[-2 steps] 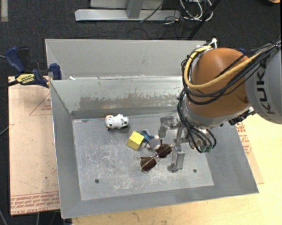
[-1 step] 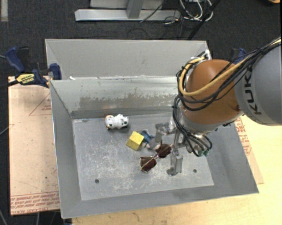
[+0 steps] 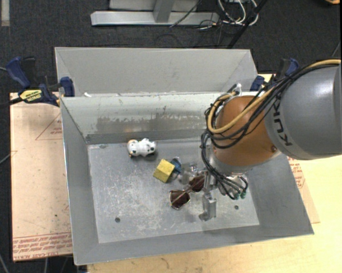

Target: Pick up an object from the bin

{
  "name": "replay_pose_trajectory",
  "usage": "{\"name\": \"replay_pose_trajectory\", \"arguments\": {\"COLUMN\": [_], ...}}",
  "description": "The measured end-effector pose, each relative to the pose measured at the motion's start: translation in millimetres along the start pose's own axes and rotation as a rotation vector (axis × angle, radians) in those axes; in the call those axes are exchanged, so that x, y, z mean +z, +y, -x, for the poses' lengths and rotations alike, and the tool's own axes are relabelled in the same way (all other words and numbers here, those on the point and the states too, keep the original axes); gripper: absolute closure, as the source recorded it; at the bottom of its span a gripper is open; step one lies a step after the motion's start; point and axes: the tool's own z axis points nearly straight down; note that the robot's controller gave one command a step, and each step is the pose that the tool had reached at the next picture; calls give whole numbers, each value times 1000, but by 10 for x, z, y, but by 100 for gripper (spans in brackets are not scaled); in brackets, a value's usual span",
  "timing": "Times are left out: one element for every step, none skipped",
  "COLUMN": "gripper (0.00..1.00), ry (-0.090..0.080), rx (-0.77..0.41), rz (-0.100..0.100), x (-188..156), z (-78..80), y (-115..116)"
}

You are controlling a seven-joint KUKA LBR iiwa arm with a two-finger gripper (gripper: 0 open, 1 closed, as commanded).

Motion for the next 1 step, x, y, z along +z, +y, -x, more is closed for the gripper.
{"name": "replay_pose_trajectory", "arguments": {"gripper": [0], "ry": [3], "rx": [-231], "rz": [1], "x": [369], "z": [-120], "y": [57]}}
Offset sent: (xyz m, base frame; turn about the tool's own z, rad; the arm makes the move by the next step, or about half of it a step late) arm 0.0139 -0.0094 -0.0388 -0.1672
